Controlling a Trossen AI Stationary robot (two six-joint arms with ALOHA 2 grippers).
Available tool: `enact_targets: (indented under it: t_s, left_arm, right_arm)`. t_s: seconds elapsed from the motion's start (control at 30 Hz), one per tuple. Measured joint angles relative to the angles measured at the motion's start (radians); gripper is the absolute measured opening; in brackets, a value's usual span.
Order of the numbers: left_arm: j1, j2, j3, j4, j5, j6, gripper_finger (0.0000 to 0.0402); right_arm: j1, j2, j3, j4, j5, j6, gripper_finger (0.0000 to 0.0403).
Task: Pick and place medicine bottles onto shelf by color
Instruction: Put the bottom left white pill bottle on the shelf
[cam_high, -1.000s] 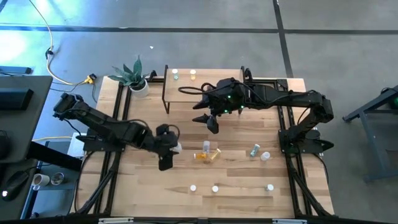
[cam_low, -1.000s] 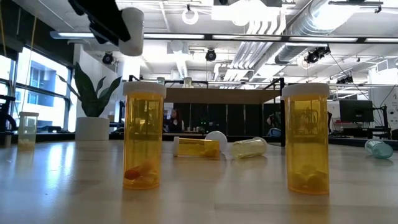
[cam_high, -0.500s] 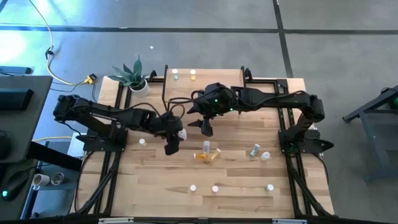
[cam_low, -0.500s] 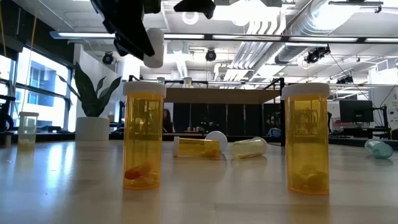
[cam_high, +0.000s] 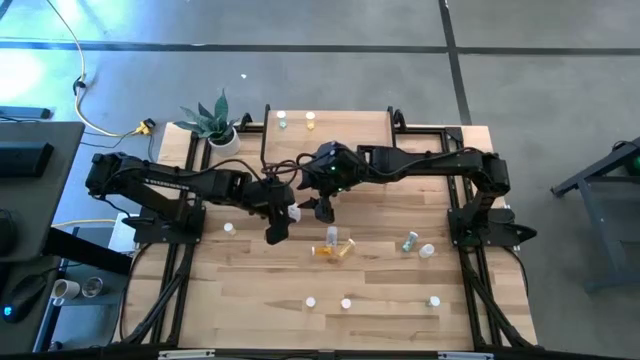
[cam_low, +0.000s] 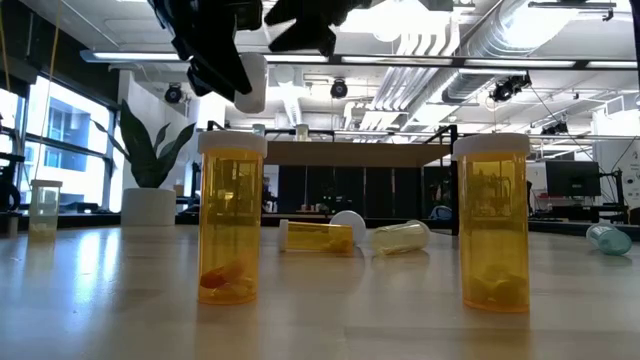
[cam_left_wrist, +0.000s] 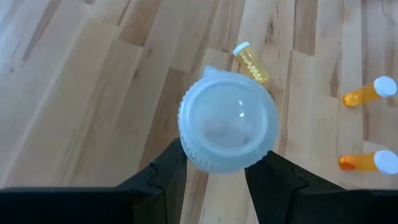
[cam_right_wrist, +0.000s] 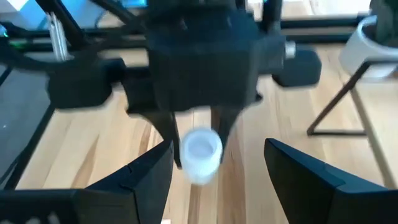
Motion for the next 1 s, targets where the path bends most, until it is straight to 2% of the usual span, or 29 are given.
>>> enact_targets:
  t_s: [0.47,0.83,1.0]
  left_arm:
    - [-0.002,0.000,0.000,0.013,0.013,-0.007,0.0132]
    - [-0.001,0.000,0.000,0.108,0.011,-0.008,0.0132]
    - [0.000,0.000,0.000,0.113,0.011,-0.008,0.0132]
  right_arm:
    - [0.011,0.047,0.000,0.031,-0.048,0.052,0.0243]
    - [0.015,0.058,0.000,0.017,-0.051,0.093,0.0242]
    - [0.014,0.058,0.000,-0.004,-0.052,0.093,0.0231]
